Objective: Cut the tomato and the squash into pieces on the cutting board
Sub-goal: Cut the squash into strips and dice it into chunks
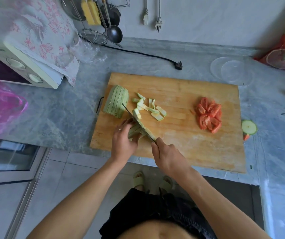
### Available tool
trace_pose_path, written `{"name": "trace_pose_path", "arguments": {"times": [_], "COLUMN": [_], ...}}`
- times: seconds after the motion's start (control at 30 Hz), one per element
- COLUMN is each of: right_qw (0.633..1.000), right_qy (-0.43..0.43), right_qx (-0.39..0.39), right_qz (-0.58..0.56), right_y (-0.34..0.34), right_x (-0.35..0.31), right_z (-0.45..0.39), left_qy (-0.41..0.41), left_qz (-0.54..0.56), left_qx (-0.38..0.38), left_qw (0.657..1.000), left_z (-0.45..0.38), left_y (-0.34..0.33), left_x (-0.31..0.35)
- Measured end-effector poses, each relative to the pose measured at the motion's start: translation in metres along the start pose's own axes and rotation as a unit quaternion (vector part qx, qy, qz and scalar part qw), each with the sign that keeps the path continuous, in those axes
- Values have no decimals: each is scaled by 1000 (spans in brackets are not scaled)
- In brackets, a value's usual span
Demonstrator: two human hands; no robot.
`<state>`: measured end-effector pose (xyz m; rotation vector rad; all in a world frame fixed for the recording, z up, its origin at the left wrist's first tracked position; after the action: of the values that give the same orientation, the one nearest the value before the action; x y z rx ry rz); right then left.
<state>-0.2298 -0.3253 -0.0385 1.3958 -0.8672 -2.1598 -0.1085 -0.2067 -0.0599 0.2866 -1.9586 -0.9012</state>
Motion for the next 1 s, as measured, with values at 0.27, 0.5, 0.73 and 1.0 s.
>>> {"name": "trace_pose_path", "arguments": {"times": [0.27,0.5,0.73,1.0], "right_qw": [999,978,998,999], "right_qy": [-12,-114,10,43], "right_qx": [-19,-75,-15,15], "right_qz": [-40,-160,-60,-26], "right_y": [8,32,50,39], "right_x": [10,42,-12,-30], "right_z": [-3,-14,-2,9], "left_qy": [1,8,-13,30], "left_qz": [-1,6,-24,-12], "left_qx": [-9,-23,-53,-22], "left_qw": [1000,1000,998,999], "left_z": [1,4,10,9], "left_y": [-1,1,3,4], "left_x": [-3,0,-4,-7]}}
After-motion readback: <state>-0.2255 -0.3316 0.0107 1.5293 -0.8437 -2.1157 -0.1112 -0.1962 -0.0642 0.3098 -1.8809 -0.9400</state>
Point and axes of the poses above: each hand's wrist, its own z-axis away from the middle knuckle, its own y-axis out of the back of the hand, x = y × z, the point moved 9 cm from there along -z, towards the middle knuckle
